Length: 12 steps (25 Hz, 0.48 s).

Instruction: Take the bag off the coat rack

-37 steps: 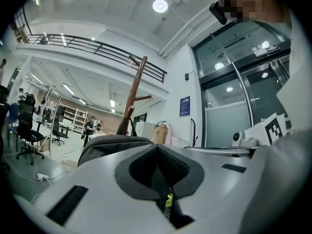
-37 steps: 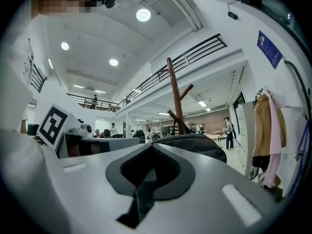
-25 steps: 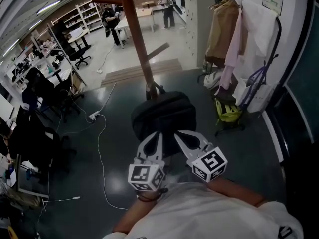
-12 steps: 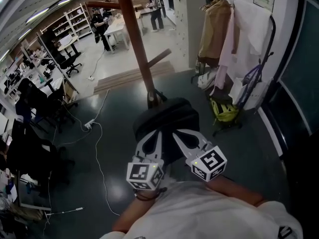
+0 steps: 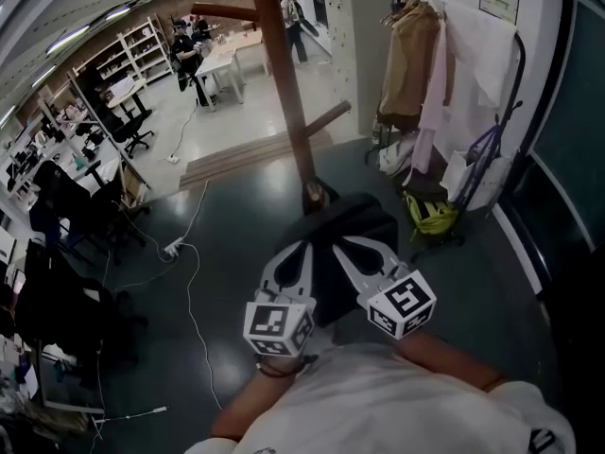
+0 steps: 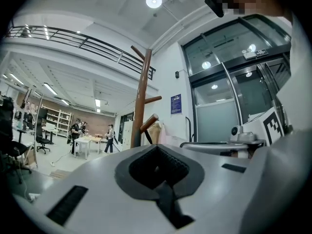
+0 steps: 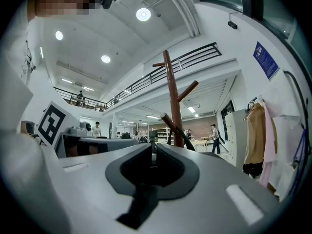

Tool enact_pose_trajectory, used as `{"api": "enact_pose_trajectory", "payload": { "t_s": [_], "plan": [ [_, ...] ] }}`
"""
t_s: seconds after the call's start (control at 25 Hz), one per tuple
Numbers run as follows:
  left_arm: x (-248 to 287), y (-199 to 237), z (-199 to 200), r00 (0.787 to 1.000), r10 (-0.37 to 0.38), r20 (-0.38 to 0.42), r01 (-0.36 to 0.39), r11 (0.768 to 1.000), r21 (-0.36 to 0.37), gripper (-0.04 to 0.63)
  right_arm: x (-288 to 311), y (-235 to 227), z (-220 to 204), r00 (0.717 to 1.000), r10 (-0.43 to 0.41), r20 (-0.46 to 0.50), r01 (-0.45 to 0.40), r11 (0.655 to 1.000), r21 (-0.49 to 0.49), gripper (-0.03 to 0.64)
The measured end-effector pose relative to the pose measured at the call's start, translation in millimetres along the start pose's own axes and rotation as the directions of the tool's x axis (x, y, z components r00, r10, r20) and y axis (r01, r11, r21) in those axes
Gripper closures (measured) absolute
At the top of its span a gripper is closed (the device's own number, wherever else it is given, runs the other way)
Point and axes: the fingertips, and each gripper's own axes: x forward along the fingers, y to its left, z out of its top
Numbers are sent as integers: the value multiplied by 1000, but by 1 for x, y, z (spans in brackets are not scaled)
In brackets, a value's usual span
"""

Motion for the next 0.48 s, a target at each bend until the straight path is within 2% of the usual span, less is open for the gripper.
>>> {"api": "enact_pose_trajectory", "payload": {
  "t_s": [0.48],
  "plan": [
    [-9, 37, 6, 999, -42, -7, 42, 999, -3, 589, 34, -22, 14, 990, -142, -3, 141, 987, -76, 581]
  ]
}}
